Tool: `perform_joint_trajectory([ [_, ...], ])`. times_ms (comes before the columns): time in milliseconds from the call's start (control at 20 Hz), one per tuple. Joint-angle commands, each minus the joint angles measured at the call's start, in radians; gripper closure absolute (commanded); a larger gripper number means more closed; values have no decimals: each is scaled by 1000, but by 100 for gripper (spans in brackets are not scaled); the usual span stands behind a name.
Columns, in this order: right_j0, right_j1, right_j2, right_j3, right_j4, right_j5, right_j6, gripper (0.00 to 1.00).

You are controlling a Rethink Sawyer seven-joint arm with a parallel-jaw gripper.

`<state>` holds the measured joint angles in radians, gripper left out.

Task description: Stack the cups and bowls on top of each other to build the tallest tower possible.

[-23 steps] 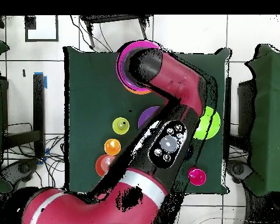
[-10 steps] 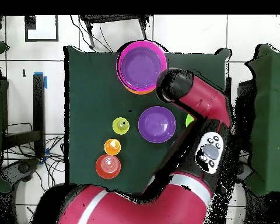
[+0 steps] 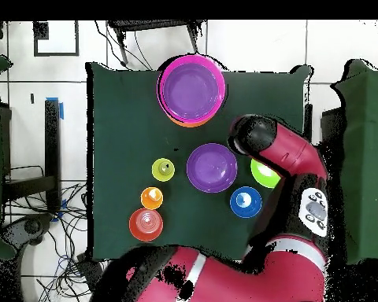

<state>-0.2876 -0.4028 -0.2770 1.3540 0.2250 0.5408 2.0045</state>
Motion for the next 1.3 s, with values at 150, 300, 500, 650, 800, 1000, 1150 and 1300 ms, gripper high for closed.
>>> perform_joint_trajectory([
  [150, -35, 2, 202, 72, -171, -15, -189, 0],
  [300, -49, 0, 217, 75, -203, -8, -170, 0],
  [500, -73, 15, 240, 87, -240, -35, -144, 0],
  [650, -81, 33, 242, 84, -271, -54, -126, 0],
  [800, -83, 50, 235, 71, -306, -71, -106, 0],
  [1000, -77, 53, 209, 55, -349, -75, -83, 0],
  [1150, -77, 42, 203, 53, -368, -62, -75, 0],
  [1300, -87, 25, 206, 64, -381, -49, -72, 0],
])
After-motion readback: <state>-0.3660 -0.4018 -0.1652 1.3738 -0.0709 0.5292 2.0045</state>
